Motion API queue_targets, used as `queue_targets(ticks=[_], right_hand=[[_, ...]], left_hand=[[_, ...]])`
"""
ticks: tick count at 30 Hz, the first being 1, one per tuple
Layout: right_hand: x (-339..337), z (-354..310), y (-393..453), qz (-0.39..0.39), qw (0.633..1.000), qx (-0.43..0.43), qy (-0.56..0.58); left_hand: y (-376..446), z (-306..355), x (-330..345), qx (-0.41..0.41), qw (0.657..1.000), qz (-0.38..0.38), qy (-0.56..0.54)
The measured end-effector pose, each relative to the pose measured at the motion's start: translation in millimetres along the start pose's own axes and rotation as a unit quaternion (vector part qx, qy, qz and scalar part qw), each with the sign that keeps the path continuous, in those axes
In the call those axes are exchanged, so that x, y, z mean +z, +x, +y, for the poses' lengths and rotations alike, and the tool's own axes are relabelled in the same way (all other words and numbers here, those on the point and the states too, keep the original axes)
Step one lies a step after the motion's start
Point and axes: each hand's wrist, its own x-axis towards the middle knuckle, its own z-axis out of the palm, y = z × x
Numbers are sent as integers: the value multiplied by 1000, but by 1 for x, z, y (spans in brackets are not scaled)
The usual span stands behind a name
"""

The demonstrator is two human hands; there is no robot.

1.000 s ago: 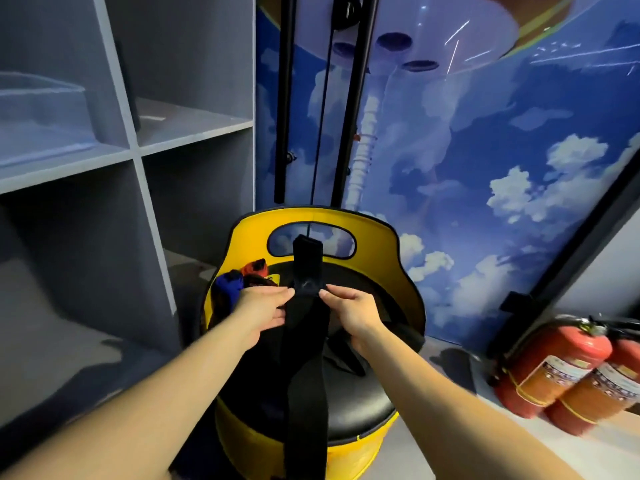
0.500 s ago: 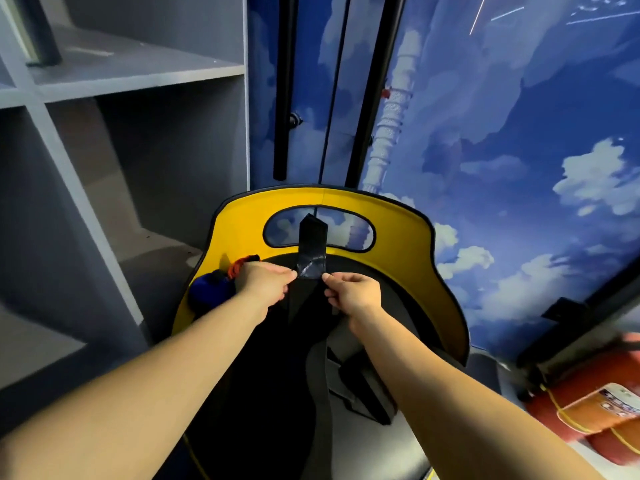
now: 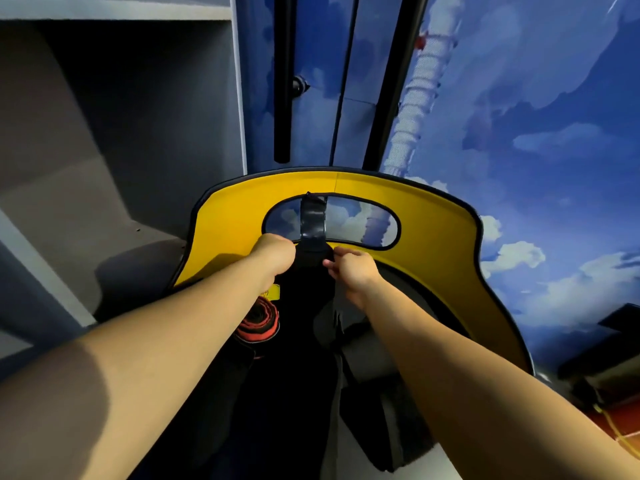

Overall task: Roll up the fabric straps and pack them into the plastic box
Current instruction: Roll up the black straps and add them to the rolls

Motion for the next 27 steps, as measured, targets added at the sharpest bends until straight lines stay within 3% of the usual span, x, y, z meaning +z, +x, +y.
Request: queue_targets(ticks=[6,12,27], right_hand=[[-6,6,-7,-15,1000,-15,-16],[-20,8,-68,-29,999,-22,-19],[-56,95,-279,-30,995,-42,-87]], left_hand=[[-33,4,-2,24,1000,-9,-17],[-96,2,-13,66,997,-6,-28],[-307,-114,-63,29,996,-30,-79]])
